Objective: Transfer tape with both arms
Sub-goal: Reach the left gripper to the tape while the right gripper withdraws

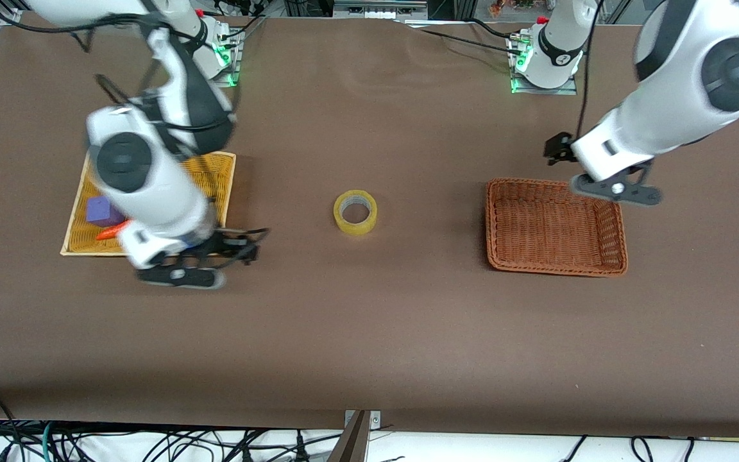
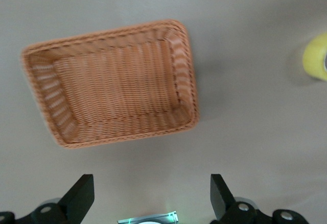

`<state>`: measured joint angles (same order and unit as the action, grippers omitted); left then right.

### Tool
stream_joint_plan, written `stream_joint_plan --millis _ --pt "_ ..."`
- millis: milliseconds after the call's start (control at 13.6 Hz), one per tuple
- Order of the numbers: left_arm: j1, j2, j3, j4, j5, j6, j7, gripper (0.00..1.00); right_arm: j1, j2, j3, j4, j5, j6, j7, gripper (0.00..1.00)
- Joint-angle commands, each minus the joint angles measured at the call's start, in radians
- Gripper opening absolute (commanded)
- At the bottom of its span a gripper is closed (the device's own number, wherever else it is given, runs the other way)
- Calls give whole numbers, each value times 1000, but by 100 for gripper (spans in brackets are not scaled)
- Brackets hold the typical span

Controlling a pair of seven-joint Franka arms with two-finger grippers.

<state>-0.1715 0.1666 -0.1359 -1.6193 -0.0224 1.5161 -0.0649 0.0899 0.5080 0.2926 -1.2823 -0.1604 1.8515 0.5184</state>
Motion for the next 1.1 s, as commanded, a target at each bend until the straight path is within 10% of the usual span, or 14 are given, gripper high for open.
stream_joint_plan --millis 0,441,1029 --pt "-100 94 -4 67 5 -7 -31 100 -21 -184 -157 -126 190 -11 -110 100" --pt "-287 318 -4 174 5 298 -352 100 -91 -434 -358 -241 255 -253 -471 100" --pt "-483 577 -4 159 18 742 -587 100 -107 -473 -368 -310 197 -265 -566 100"
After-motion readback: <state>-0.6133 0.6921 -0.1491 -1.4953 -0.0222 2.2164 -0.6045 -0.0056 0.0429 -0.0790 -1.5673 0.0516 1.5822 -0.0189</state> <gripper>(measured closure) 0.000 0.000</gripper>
